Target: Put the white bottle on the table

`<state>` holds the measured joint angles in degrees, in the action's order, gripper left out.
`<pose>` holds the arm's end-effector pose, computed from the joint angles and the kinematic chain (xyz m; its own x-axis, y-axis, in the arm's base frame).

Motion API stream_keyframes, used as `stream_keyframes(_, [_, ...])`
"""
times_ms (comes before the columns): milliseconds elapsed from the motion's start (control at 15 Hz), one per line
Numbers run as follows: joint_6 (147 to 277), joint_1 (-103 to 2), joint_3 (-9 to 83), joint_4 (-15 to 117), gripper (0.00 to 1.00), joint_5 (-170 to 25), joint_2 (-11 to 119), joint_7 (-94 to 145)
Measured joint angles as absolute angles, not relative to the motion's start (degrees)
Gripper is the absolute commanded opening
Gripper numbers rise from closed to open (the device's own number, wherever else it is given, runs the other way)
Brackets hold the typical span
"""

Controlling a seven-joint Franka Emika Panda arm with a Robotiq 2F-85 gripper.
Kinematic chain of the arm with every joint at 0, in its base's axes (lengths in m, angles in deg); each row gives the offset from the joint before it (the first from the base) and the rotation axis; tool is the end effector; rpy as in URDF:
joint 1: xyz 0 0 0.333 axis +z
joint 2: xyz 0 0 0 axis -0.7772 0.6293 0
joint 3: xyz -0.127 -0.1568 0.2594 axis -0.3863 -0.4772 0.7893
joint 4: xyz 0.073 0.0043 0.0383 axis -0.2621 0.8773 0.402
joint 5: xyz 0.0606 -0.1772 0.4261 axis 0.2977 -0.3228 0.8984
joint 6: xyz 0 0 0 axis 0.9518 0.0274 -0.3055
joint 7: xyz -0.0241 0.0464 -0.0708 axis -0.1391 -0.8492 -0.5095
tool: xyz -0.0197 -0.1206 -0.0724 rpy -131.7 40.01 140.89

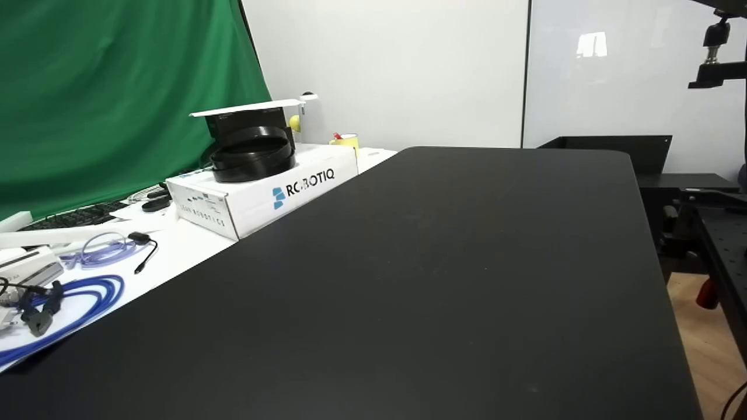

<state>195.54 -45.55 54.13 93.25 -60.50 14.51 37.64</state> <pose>0.4775 0.1758 0.4411 0.9943 -0.0520 0.0935 -0.0438 -0.9952 -0.0875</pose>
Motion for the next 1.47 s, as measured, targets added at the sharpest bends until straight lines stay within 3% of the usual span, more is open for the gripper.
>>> stream_keyframes(667, [199.88,-36.19,59.69,70.29,1.0,-67.65,43.68,37.55])
stream_keyframes(1000, [199.94,-29.17,60.94,62.85,1.0,-70.25,50.33,37.42])
stream_keyframes(1467, [199.96,-29.32,60.47,63.0,1.0,-70.23,50.51,37.28])
